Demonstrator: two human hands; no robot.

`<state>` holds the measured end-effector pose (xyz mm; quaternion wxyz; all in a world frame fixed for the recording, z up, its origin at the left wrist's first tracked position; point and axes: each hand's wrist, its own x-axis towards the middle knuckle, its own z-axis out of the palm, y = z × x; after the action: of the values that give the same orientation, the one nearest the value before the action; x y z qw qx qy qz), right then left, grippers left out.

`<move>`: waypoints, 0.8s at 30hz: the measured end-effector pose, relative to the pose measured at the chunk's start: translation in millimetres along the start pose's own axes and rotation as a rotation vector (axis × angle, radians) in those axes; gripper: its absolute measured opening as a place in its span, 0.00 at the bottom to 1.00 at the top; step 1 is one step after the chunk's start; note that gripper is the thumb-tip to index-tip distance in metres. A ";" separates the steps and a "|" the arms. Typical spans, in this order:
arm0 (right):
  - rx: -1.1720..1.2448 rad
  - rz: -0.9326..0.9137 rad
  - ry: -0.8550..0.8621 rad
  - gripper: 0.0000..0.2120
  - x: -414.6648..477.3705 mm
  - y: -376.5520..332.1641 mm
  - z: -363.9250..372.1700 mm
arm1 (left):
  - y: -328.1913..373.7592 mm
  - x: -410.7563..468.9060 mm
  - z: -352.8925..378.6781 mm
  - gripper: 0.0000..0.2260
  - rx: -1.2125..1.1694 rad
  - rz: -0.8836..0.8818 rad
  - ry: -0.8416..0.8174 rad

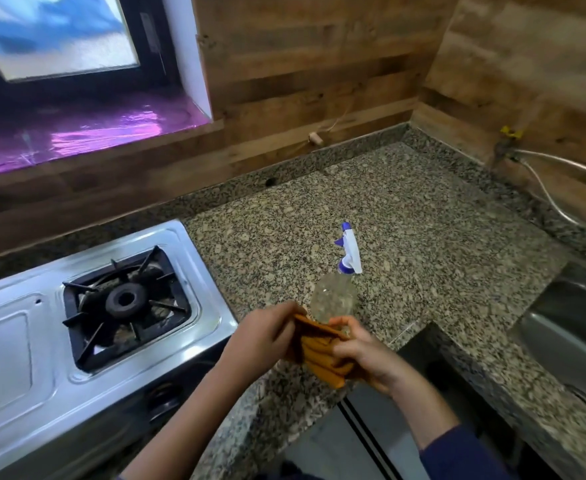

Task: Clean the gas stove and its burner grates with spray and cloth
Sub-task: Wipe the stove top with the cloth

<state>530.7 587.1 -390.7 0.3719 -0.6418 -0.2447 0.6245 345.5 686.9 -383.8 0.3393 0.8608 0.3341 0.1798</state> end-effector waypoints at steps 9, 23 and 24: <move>-0.151 -0.402 0.247 0.05 -0.7 -7.6 0.6 | -6.0 8.8 -32.7 0.09 -0.313 -0.125 -0.119; -0.153 -0.487 0.513 0.03 -4.9 -43.0 20.1 | -11.6 -18.2 -9.1 0.16 -1.237 -0.729 0.192; -0.215 -0.505 0.559 0.03 -4.0 -42.3 24.8 | -9.4 -18.9 -6.2 0.13 -1.189 -0.664 0.241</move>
<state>512.3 613.8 -353.7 0.4967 -0.7422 -0.3481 0.2850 324.5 681.8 -387.7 0.7511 0.3547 0.4601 0.3135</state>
